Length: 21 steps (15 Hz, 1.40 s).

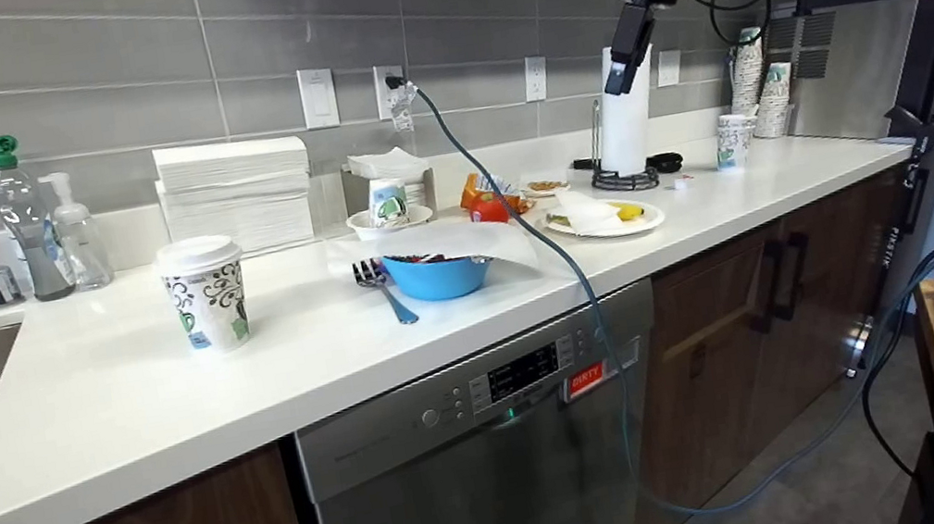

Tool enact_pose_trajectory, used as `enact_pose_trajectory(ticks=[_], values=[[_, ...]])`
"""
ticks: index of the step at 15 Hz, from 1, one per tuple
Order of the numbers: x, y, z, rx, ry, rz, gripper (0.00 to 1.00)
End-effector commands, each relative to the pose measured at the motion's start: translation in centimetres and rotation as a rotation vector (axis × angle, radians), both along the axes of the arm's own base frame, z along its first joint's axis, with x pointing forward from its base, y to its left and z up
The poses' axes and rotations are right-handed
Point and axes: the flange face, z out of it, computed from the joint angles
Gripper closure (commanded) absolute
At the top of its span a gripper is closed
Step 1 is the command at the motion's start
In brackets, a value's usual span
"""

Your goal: Move the tomato to the right

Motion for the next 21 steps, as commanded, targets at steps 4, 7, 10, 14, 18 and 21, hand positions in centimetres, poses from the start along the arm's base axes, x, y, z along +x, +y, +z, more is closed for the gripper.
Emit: enact_pose_trajectory(ticks=[4,7,10,14,18,21], values=[[6.2,-1.4,-3.5,-0.023,-0.108,0.109,0.00],[8.8,-2.7,-5.3,-0.004,-0.109,0.194,0.00],[11.2,-3.6,-7.2,0.009,-0.093,0.313,0.00],[14.3,-6.0,-10.5,-0.016,-0.098,0.334,0.00],[17.4,-6.9,-12.9,-0.015,-0.130,0.349,0.00],[16.8,-6.7,-12.8,-0.009,-0.104,0.328,0.00]])
